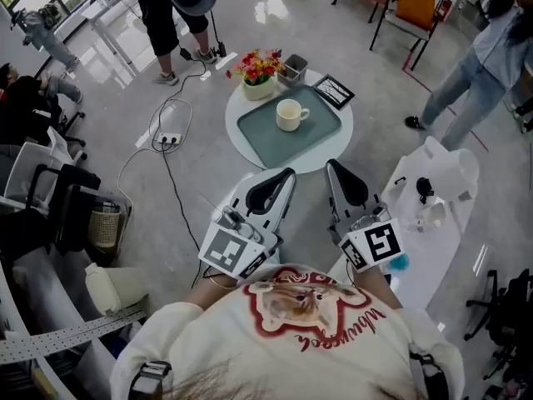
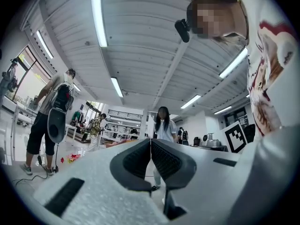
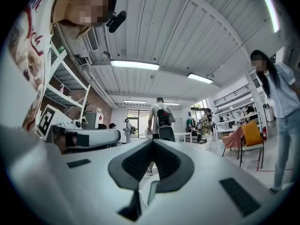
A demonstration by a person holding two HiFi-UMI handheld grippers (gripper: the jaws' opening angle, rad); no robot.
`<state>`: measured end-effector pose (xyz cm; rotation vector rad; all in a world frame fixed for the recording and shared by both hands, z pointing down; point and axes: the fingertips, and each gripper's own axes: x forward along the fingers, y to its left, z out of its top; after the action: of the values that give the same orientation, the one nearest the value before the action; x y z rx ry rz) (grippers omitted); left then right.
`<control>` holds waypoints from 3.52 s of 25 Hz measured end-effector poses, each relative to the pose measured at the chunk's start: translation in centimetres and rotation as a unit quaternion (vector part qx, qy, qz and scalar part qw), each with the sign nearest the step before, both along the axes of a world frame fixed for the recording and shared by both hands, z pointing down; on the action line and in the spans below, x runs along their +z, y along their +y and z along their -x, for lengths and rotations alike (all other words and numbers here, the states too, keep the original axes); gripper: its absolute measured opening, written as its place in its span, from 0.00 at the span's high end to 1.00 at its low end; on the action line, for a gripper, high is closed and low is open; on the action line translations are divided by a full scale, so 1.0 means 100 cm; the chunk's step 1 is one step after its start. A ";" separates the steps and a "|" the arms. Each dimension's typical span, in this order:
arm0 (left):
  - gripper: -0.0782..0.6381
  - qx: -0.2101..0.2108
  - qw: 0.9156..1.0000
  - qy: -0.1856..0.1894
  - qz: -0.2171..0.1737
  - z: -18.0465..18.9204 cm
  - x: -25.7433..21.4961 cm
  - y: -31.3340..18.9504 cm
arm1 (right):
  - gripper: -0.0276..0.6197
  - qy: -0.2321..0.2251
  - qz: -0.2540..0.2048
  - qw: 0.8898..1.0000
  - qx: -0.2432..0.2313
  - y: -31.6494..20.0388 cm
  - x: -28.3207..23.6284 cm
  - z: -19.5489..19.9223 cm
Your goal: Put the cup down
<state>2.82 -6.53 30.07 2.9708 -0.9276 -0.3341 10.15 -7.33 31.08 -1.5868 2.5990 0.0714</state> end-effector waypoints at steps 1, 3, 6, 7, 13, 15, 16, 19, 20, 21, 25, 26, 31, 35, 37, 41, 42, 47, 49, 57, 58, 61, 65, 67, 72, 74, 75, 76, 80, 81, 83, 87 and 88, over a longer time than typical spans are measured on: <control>0.87 -0.004 1.000 -0.001 0.000 -0.001 0.002 0.013 | 0.91 -0.003 0.002 1.000 -0.005 0.011 0.002 -0.001; 0.87 -0.013 1.000 -0.004 0.004 0.001 0.007 0.037 | 0.91 -0.010 0.006 1.000 -0.015 0.033 0.006 -0.001; 0.87 -0.034 0.999 -0.008 0.014 0.009 0.013 0.068 | 0.91 -0.014 0.009 0.999 -0.030 0.063 0.008 0.005; 0.87 -0.041 0.999 -0.009 0.016 0.013 0.014 0.077 | 0.91 -0.014 0.009 0.999 -0.036 0.072 0.007 0.008; 0.87 -0.064 0.998 -0.009 0.007 0.023 0.006 0.118 | 0.91 -0.019 -0.005 0.998 -0.063 0.108 -0.005 0.021; 0.87 -0.066 0.998 -0.008 0.001 0.027 0.002 0.128 | 0.91 -0.018 -0.011 0.998 -0.067 0.117 -0.009 0.025; 0.87 -0.066 0.998 -0.006 -0.003 0.029 0.000 0.133 | 0.91 -0.016 -0.015 0.997 -0.068 0.122 -0.011 0.028; 0.87 -0.068 0.998 -0.001 -0.015 0.036 -0.007 0.147 | 0.91 -0.003 -0.027 0.997 -0.066 0.139 -0.015 0.036; 0.87 -0.069 0.997 0.000 -0.018 0.039 -0.008 0.152 | 0.91 0.002 -0.029 0.997 -0.065 0.145 -0.015 0.038; 0.87 -0.070 0.997 0.000 -0.020 0.042 -0.009 0.159 | 0.91 0.006 -0.029 0.998 -0.064 0.153 -0.014 0.040; 0.87 -0.073 0.997 -0.002 -0.023 0.060 -0.015 0.193 | 0.91 0.011 -0.021 0.998 -0.059 0.187 -0.013 0.051; 0.87 -0.074 0.997 -0.004 -0.022 0.066 -0.015 0.202 | 0.91 0.010 -0.019 0.998 -0.056 0.196 -0.013 0.055; 0.87 -0.078 0.997 -0.004 -0.001 0.102 -0.004 0.246 | 0.91 0.005 -0.015 0.999 -0.045 0.241 -0.007 0.081; 0.87 -0.069 0.998 -0.003 0.003 0.116 0.007 0.288 | 0.91 0.006 -0.018 0.999 -0.033 0.285 -0.007 0.095; 0.87 -0.061 0.998 0.001 0.008 0.119 0.007 0.307 | 0.91 0.009 -0.021 0.999 -0.029 0.304 -0.009 0.101; 0.87 -0.049 0.999 0.000 0.013 0.126 0.009 0.342 | 0.91 0.007 -0.016 1.000 -0.019 0.342 -0.008 0.109; 0.87 -0.047 0.999 -0.001 0.011 0.127 0.008 0.349 | 0.91 0.006 -0.016 1.000 -0.017 0.351 -0.008 0.110; 0.87 -0.040 0.999 0.013 0.016 0.123 -0.003 0.381 | 0.91 0.001 -0.023 1.000 -0.016 0.386 -0.013 0.111; 0.87 -0.036 0.999 0.013 0.015 0.120 -0.007 0.390 | 0.91 -0.004 -0.026 0.999 -0.020 0.394 -0.016 0.113; 0.87 -0.045 0.999 0.015 0.005 0.106 -0.013 0.413 | 0.91 -0.009 -0.035 0.999 -0.033 0.421 -0.024 0.104; 0.87 -0.044 0.999 0.018 0.010 0.102 -0.013 0.417 | 0.91 -0.013 -0.034 0.999 -0.033 0.423 -0.023 0.100; 0.87 -0.045 0.999 0.013 0.006 0.094 -0.010 0.425 | 0.91 -0.019 -0.035 0.999 -0.033 0.430 -0.022 0.091; 0.87 -0.049 0.999 0.008 -0.004 0.092 -0.010 0.431 | 0.91 -0.017 -0.035 0.999 -0.034 0.437 -0.021 0.088; 0.87 -0.048 0.999 0.007 -0.006 0.091 -0.012 0.434 | 0.91 -0.016 -0.033 0.999 -0.037 0.440 -0.021 0.090; 0.87 -0.048 0.999 0.002 -0.001 0.085 -0.010 0.440 | 0.91 -0.018 -0.033 0.998 -0.043 0.445 -0.021 0.088; 0.87 -0.051 0.999 0.001 0.000 0.086 -0.009 0.441 | 0.91 -0.021 -0.033 0.998 -0.045 0.446 -0.021 0.088; 0.87 -0.053 0.999 0.001 0.000 0.086 -0.008 0.441 | 0.91 -0.021 -0.033 0.998 -0.046 0.446 -0.020 0.088; 0.87 -0.055 0.998 0.001 0.000 0.087 -0.008 0.441 | 0.91 -0.021 -0.033 0.998 -0.047 0.446 -0.020 0.088; 0.87 -0.056 0.998 0.001 -0.002 0.086 -0.008 0.443 | 0.91 -0.019 -0.034 0.998 -0.051 0.447 -0.020 0.090; 0.87 -0.055 0.998 0.001 -0.002 0.086 -0.009 0.444 | 0.91 -0.019 -0.034 0.998 -0.052 0.448 -0.020 0.091; 0.87 -0.055 0.998 0.001 -0.003 0.087 -0.010 0.446 | 0.91 -0.018 -0.034 0.998 -0.052 0.449 -0.021 0.092; 0.87 -0.058 0.998 0.002 -0.004 0.092 -0.010 0.447 | 0.91 -0.017 -0.035 0.998 -0.056 0.450 -0.021 0.097; 0.87 -0.059 0.998 0.003 -0.004 0.093 -0.010 0.447 | 0.91 -0.017 -0.035 0.998 -0.057 0.450 -0.020 0.099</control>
<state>-6.48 38.17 29.12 2.9270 -1.1058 -0.3475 0.28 37.64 29.03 -1.4025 2.6239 0.1248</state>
